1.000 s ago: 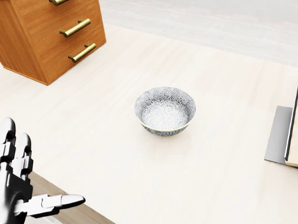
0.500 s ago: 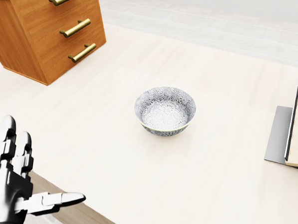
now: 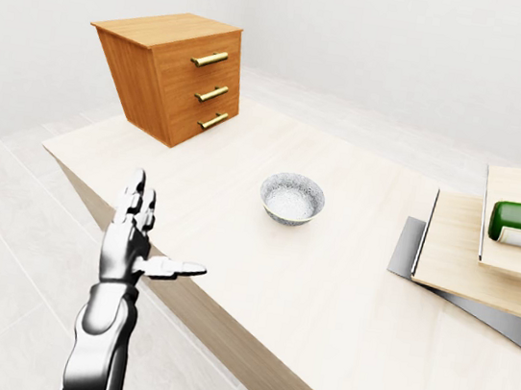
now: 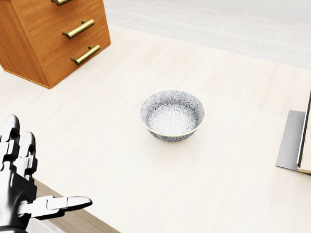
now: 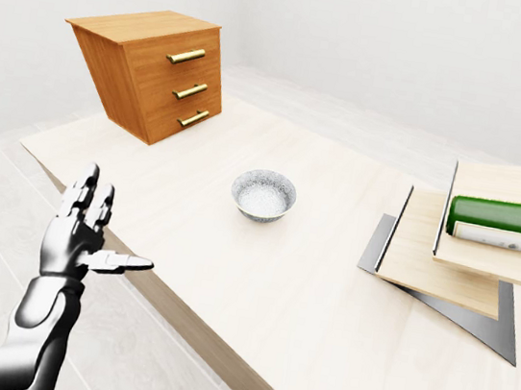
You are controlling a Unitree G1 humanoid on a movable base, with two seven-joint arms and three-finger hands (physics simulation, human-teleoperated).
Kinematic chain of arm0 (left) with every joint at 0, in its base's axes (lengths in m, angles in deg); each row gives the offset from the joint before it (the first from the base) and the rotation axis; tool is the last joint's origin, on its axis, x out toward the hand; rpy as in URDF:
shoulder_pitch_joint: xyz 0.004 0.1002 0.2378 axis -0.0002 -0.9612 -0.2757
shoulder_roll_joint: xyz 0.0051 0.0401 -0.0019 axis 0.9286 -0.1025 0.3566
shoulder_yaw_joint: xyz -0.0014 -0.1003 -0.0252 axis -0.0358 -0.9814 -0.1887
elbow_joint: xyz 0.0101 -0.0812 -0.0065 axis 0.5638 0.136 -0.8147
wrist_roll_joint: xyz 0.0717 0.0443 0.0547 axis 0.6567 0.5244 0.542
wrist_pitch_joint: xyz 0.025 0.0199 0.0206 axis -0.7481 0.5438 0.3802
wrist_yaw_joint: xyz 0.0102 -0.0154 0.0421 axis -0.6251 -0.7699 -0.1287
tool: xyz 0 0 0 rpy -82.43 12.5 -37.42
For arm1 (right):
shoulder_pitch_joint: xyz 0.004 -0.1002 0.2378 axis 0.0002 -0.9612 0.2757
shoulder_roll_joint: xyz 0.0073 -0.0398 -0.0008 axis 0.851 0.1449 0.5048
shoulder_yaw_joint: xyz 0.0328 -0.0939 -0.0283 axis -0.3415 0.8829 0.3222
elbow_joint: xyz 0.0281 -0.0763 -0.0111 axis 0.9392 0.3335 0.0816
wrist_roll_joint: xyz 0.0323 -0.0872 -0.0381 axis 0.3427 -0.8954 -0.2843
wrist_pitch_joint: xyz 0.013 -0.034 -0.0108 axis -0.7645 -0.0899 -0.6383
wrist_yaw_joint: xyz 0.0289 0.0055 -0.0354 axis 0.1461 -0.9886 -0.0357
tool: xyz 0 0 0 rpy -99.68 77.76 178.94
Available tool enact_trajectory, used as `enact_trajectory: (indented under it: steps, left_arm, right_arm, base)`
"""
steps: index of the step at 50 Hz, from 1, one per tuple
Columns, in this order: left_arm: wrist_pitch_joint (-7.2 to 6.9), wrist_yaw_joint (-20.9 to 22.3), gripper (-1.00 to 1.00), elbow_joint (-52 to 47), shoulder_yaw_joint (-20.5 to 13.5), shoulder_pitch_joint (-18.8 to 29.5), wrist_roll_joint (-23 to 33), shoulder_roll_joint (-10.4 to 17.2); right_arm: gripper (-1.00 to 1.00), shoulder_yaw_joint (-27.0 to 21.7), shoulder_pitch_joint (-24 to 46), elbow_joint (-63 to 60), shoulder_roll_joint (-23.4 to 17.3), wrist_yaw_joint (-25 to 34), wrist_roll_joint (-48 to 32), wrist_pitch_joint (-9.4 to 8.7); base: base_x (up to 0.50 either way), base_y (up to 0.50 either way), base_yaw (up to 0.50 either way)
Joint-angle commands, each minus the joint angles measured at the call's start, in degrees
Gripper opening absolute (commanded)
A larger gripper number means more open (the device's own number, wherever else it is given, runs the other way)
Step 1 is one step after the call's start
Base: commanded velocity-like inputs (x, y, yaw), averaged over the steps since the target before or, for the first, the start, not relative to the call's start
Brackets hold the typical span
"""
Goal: Put the wine bottle on the wine rack.
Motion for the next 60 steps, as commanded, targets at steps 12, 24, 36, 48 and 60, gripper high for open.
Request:
enact_trajectory:
  steps: [12, 24, 36, 48, 60]
  left_arm:
    - [-3.04, -0.6, 1.00, -3.9, 1.6, 0.7, 1.3, -0.2]
    - [-3.61, -0.5, 1.00, -4.7, 1.4, 0.6, 1.3, -0.3]
    - [-2.96, 0.1, 1.00, -5.6, 0.9, -0.9, 0.8, -0.4]
    - [-2.86, 0.3, 1.00, -6.5, 0.8, -1.4, 1.0, -0.7]
    - [-3.04, 0.5, 1.00, -7.2, 0.8, -1.8, 1.0, -0.8]
  right_arm:
    - [1.00, -8.7, -8.1, -15.3, -3.0, -2.9, 8.6, 0.00]
    - [1.00, -17.4, -12.4, -27.0, -0.4, -4.9, 9.2, 0.00]
    - [1.00, -25.3, -14.5, -37.8, 2.7, -5.1, 8.5, 0.00]
    - [1.00, -28.8, -15.9, -45.6, 5.6, -2.3, 6.2, 0.00]
    - [1.00, -35.6, -12.7, -45.5, -7.0, -13.2, 20.5, 0.00]
  base:
    - [0.00, 0.00, 0.00]
    - [0.00, 0.00, 0.00]
    - [0.00, 0.00, 0.00]
    - [0.00, 0.00, 0.00]
    - [0.00, 0.00, 0.00]
